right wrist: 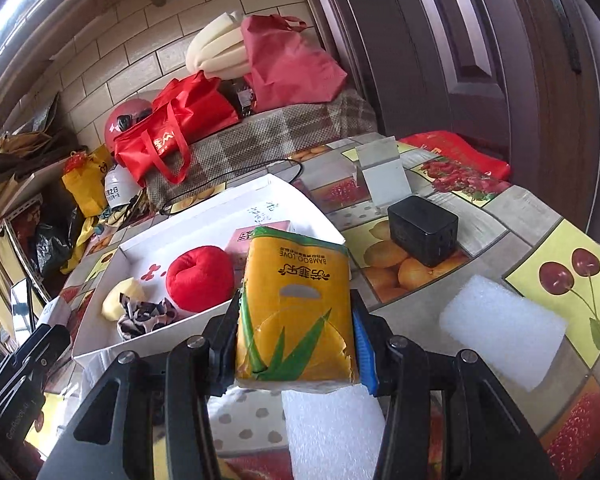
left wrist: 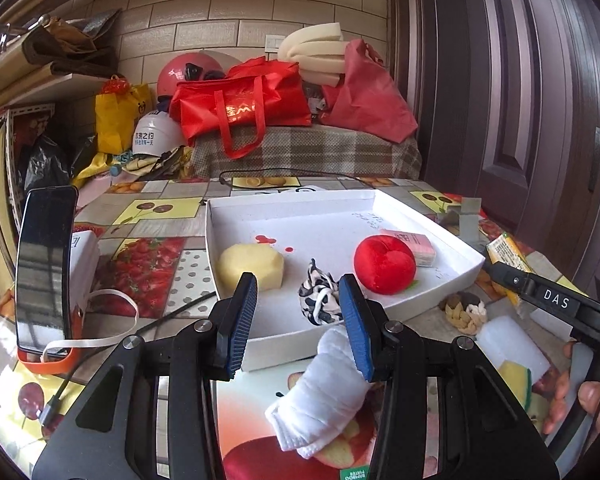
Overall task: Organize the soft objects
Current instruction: 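Drop the sock into the box with left tool while right tool carries the tissue pack, then open right tool to drop the yellow tissue pack into the box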
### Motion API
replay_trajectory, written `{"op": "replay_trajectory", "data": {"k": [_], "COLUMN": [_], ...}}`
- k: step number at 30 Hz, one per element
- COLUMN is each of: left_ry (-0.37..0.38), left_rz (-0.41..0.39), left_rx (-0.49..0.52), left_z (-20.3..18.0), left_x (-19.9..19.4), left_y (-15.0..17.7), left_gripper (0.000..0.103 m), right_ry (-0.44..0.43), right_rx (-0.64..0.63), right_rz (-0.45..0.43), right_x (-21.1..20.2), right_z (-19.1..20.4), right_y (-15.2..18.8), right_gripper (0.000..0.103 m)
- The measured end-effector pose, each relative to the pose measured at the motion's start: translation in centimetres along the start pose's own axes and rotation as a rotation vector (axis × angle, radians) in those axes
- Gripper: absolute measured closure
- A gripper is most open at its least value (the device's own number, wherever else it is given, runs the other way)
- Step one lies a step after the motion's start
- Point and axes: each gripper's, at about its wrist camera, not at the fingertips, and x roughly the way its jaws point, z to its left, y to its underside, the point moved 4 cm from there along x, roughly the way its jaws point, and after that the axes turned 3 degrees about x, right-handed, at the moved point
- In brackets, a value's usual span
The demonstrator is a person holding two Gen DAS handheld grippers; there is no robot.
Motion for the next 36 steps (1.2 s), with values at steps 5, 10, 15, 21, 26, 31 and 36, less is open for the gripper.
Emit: {"op": "replay_trajectory", "data": {"k": [5, 10, 15, 21, 26, 31, 36], "left_ry": [-0.053, -0.064, -0.093, -0.109, -0.103, -0.093, -0.063], "left_rz": [-0.057, -0.066, -0.074, -0.087, -0.086, -0.069, -0.051], "left_rx": [0.036, 0.029, 0.009, 0.003, 0.016, 0.015, 0.043], "left_z": [0.8, 1.6, 2.4, 2.5, 2.1, 1.9, 1.1], "left_x": [0.8, 2.3, 3.8, 5.0, 5.7, 6.6, 7.5], "left_y": [-1.0, -1.6, -2.4, -3.0, -3.3, -3.6, -3.8], "left_gripper": [0.061, 0.061, 0.061, 0.061, 0.061, 0.061, 0.061], "right_ry": [0.011, 0.045, 0.086, 0.083, 0.076, 0.053, -0.004], "right_rx": [-0.007, -0.061, -0.095, -0.198, -0.267, -0.281, -0.322], "right_rz": [-0.026, -0.079, -0.103, -0.132, -0.145, -0.13, -0.111], "right_x": [1.5, 2.4, 3.6, 4.4, 5.6, 6.8, 7.5], "right_z": [0.9, 1.2, 1.0, 3.6, 5.7, 6.6, 8.1], "right_y": [-1.1, -2.5, -3.7, -3.8, -3.9, -4.2, -3.9], "right_gripper": [0.055, 0.055, 0.055, 0.055, 0.055, 0.055, 0.055]}}
